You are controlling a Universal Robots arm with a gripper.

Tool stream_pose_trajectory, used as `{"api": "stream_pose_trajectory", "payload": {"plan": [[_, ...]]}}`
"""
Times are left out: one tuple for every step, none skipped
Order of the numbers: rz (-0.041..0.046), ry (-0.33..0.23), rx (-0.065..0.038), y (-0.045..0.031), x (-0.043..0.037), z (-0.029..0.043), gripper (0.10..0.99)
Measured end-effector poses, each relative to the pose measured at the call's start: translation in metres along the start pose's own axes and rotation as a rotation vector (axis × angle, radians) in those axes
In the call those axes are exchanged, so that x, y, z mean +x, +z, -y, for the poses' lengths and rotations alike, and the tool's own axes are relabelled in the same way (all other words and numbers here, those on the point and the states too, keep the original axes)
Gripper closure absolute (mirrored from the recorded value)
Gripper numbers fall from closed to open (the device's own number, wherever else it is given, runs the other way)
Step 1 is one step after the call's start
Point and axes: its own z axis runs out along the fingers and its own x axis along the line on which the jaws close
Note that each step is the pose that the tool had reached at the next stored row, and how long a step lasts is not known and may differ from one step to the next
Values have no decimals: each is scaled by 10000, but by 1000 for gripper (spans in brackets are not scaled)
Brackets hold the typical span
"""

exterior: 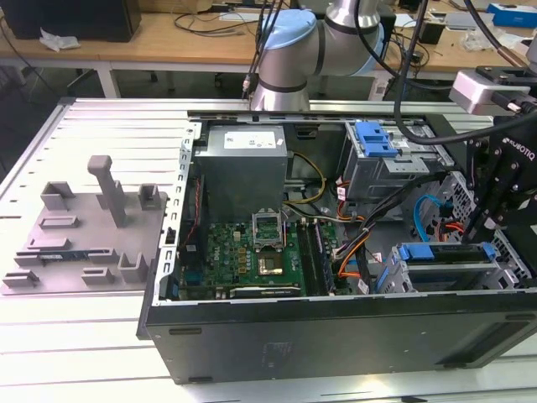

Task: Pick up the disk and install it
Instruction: 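Insert the first disk wire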

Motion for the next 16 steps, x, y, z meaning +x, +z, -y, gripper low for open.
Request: {"api": "stream_pose_trajectory", "payload": {"plan": [[0,0,0,-3,-21,0,922],[0,-1,0,-5,-31,0,922],[0,0,-1,-5,-38,-1,922],[0,0,0,-6,-44,-1,922],[0,0,0,-6,-44,-1,922],[0,0,0,-6,-44,0,922],[0,0,0,-6,-45,-1,922],[0,0,0,-6,-45,-1,922],[0,0,0,-6,-45,-1,922],[-1,-1,0,-6,-45,0,922],[-2,0,0,-6,-45,0,922],[-1,0,0,-5,-45,1,922],[-1,-1,0,-5,-45,2,922],[1,-1,0,-3,-46,7,922],[1,-1,-1,-2,-46,8,922],[0,1,0,-1,-46,11,922]]}}
